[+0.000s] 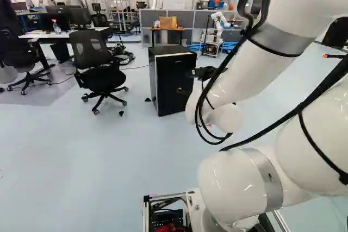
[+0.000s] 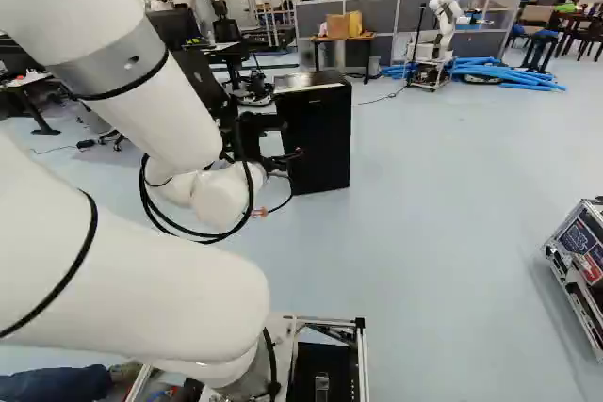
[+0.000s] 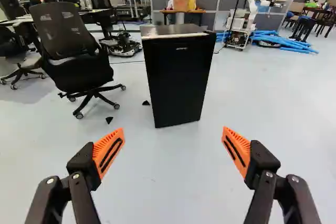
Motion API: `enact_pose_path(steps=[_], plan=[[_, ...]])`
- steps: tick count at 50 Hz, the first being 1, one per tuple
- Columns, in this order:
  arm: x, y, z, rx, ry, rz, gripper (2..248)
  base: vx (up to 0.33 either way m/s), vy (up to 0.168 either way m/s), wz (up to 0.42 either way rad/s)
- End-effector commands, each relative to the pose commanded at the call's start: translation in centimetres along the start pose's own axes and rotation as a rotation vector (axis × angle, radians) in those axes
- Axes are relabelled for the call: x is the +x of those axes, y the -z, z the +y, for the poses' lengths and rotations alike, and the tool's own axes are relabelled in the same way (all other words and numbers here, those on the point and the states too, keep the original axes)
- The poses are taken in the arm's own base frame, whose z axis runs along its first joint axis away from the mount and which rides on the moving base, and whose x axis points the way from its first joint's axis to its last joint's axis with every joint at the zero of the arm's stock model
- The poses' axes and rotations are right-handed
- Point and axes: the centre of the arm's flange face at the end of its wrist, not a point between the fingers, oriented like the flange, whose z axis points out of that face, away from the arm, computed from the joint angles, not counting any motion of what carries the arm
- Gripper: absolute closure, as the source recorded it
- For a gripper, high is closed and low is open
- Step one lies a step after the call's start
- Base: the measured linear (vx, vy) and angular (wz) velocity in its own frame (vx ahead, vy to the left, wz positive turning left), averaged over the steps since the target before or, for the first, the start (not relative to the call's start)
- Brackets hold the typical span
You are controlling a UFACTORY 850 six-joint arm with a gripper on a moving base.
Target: Grab a drink from the fridge
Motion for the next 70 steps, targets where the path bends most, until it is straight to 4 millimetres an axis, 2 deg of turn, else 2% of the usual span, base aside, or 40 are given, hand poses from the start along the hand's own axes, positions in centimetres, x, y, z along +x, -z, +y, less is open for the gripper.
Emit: enact_pose_path(steps=[70], plan=[[0.0,0.0,0.0,0.0,0.0,0.0,3,0.035,0.0,-0.007]])
